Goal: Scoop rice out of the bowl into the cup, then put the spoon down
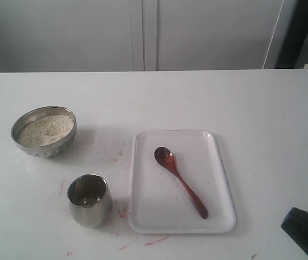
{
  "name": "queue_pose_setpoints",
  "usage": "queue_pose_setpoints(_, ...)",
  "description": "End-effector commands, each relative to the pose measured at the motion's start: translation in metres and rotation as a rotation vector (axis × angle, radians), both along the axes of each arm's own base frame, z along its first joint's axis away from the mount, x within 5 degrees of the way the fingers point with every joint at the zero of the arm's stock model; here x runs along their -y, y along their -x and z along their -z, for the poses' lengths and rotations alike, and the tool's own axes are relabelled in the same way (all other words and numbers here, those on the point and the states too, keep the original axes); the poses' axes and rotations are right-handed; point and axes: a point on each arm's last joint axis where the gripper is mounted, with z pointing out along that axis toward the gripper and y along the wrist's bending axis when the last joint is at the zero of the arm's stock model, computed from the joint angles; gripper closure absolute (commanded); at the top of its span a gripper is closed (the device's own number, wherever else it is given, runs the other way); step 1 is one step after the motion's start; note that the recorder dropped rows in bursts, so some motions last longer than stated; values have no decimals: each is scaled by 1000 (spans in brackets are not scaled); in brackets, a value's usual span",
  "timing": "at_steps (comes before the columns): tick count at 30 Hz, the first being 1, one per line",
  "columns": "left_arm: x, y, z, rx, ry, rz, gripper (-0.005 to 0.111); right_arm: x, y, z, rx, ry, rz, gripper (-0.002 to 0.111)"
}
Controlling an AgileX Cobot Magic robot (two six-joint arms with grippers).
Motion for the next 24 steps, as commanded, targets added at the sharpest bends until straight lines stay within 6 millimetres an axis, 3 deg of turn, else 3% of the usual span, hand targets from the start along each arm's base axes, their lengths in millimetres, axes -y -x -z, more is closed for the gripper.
queue_pose_setpoints(1,1,0,2,-4,9,8,92,1,-1,2,-5,0,15,108)
queue_pose_setpoints(8,1,0,2,-4,9,8,92,6,-5,2,-3,-1,141,108)
queue_pose_setpoints(24,1,0,2,-4,9,8,92,32,-14,2,-6,-1,633,108)
